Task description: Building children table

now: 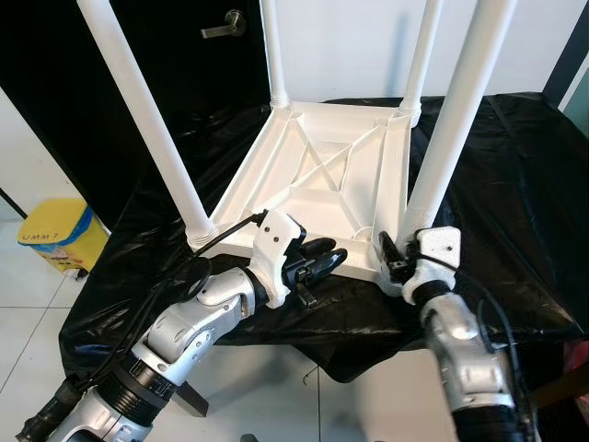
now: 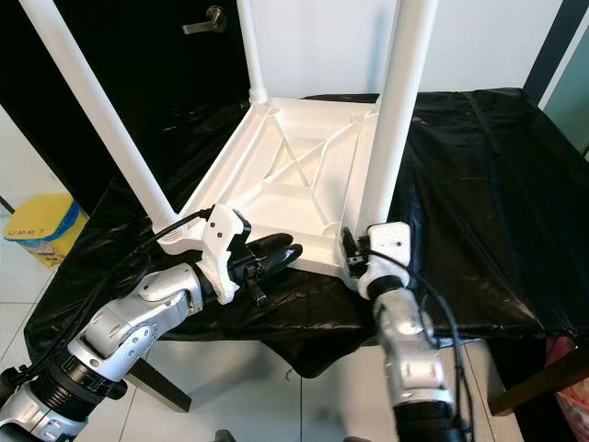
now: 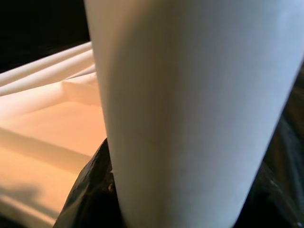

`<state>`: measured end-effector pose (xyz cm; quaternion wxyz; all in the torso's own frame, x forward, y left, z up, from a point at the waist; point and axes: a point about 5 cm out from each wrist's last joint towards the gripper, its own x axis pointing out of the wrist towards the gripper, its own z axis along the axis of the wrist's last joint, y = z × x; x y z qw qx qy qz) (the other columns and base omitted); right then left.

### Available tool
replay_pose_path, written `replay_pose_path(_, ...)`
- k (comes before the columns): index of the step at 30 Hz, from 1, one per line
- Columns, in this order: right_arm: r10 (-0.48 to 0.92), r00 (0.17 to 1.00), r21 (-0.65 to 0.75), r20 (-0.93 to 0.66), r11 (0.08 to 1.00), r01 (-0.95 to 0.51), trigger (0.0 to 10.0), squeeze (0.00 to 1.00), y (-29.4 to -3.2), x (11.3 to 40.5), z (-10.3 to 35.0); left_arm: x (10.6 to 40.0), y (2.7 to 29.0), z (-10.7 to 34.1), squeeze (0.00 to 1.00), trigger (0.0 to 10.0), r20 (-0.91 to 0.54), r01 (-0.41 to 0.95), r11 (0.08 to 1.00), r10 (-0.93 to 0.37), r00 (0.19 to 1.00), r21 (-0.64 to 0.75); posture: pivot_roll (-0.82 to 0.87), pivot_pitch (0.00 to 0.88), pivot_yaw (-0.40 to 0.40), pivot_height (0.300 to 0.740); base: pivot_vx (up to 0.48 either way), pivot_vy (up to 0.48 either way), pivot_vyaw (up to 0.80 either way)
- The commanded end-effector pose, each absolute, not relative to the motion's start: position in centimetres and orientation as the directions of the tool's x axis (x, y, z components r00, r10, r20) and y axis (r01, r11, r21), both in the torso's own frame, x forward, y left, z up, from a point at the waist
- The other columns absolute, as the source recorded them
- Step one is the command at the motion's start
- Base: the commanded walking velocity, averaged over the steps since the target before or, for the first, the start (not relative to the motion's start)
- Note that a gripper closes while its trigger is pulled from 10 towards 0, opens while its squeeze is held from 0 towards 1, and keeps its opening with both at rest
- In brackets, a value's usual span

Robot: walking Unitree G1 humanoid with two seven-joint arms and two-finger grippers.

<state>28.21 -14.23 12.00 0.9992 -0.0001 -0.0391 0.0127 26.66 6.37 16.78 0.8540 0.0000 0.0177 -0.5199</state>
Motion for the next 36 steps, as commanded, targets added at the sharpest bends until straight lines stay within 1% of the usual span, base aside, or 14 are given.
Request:
replay_pose_path(1, -0.029, 1.000, 0.011, -0.010, 1.000, 0.029, 10.0, 0.00, -13.9, 27.7, 10.4, 25.4, 6.0, 16.9, 0.00, 10.0, -0.029, 0.979, 0.203, -0.979, 0.202, -0.020, -0.15, 0.000, 0.035, 0.740, 0.000, 0.000, 0.00)
replay_pose_path(7, -0.012, 1.000, 0.010, -0.001, 1.000, 0.012, 10.0, 0.00, -12.5, 27.6, 11.0, 25.3, 6.0, 16.9, 0.00, 10.0, -0.029, 0.979, 0.203, -0.979, 0.203, -0.021, -0.15, 0.000, 0.036, 0.740, 0.000, 0.000, 0.00)
replay_pose_path(13, 0.000, 1.000, 0.003, 0.016, 1.000, 0.000, 10.0, 0.00, -12.4, 27.5, 11.3, 25.2, 6.0, 16.9, 0.00, 10.0, -0.028, 0.979, 0.202, -0.979, 0.202, -0.024, -0.15, 0.000, 0.034, 0.740, 0.000, 0.000, 0.00)
replay_pose_path(14, 0.011, 0.999, 0.011, 0.032, 1.000, -0.012, 10.0, 1.00, -12.4, 27.4, 11.5, 25.2, 6.0, 16.9, 0.00, 10.0, -0.028, 0.979, 0.204, -0.979, 0.204, -0.025, -0.15, 0.000, 0.036, 0.740, 0.000, 0.000, 0.00)
replay_pose_path(21, 0.071, 0.989, -0.008, 0.130, 0.998, -0.070, 10.0, 1.00, -12.9, 27.2, 12.7, 25.3, 6.2, 17.0, 0.00, 10.0, -0.026, 0.977, 0.212, -0.977, 0.212, -0.026, -0.15, 0.011, 0.036, 0.740, 0.000, 0.000, 0.00)
replay_pose_path(24, 0.119, 0.984, 0.000, 0.133, 0.993, -0.120, 10.0, 1.00, -13.8, 27.0, 12.6, 25.4, 6.3, 16.9, 0.00, 10.0, -0.025, 0.975, 0.221, -0.975, 0.221, -0.025, -0.16, 0.011, 0.035, 0.740, 0.000, 0.000, 0.00)
replay_pose_path(27, 0.127, 0.983, -0.003, 0.133, 0.992, -0.128, 10.0, 1.00, -14.0, 26.9, 12.6, 25.4, 6.2, 16.9, 0.00, 10.0, -0.024, 0.975, 0.223, -0.975, 0.222, -0.025, -0.16, 0.011, 0.035, 0.740, 0.000, 0.000, 0.00)
replay_pose_path(29, 0.244, 0.962, -0.004, 0.120, 0.969, -0.245, 10.0, 1.00, -14.5, 26.6, 12.4, 25.5, 6.2, 17.0, 0.00, 10.0, -0.020, 0.974, 0.227, -0.974, 0.227, -0.023, -0.16, 0.010, 0.032, 0.740, 0.000, 0.000, 0.00)
replay_pose_path(30, 0.244, 0.962, -0.004, 0.120, 0.969, -0.245, 10.0, 1.00, -14.5, 26.6, 12.4, 25.5, 6.2, 17.0, 0.00, 10.0, -0.020, 0.974, 0.227, -0.974, 0.227, -0.023, -0.16, 0.010, 0.032, 0.740, 0.000, 0.000, 0.00)
replay_pose_path(31, 0.314, 0.944, -0.005, 0.105, 0.949, -0.315, 10.0, 0.00, -15.0, 26.5, 12.2, 25.6, 6.2, 17.0, 0.00, 10.0, -0.019, 0.973, 0.230, -0.973, 0.229, -0.022, -0.16, 0.009, 0.031, 0.740, 0.000, 0.000, 0.00)
replay_pose_path(32, 0.314, 0.944, -0.005, 0.105, 0.949, -0.315, 10.0, 0.00, -15.0, 26.5, 12.2, 25.6, 6.2, 17.0, 0.00, 10.0, -0.019, 0.973, 0.230, -0.973, 0.229, -0.022, -0.16, 0.009, 0.031, 0.740, 0.000, 0.000, 0.00)
replay_pose_path(33, 0.391, 0.916, -0.012, 0.090, 0.920, -0.392, 10.0, 0.00, -15.9, 26.6, 12.2, 25.7, 6.2, 17.0, 0.00, 10.0, -0.018, 0.972, 0.232, -0.973, 0.232, -0.021, -0.16, 0.007, 0.031, 0.740, 0.000, 0.000, 0.00)
replay_pose_path(35, 0.461, 0.886, -0.036, 0.060, 0.888, -0.459, 10.0, 0.00, -16.8, 27.0, 12.2, 25.7, 6.2, 17.1, 0.00, 10.0, -0.017, 0.972, 0.234, -0.972, 0.233, -0.020, -0.16, 0.006, 0.032, 0.740, 0.000, 0.000, 0.00)
replay_pose_path(36, 0.461, 0.886, -0.036, 0.060, 0.888, -0.459, 10.0, 0.00, -16.8, 27.0, 12.2, 25.7, 6.2, 17.1, 0.00, 10.0, -0.017, 0.972, 0.234, -0.972, 0.233, -0.020, -0.16, 0.006, 0.032, 0.740, 0.000, 0.000, 0.00)
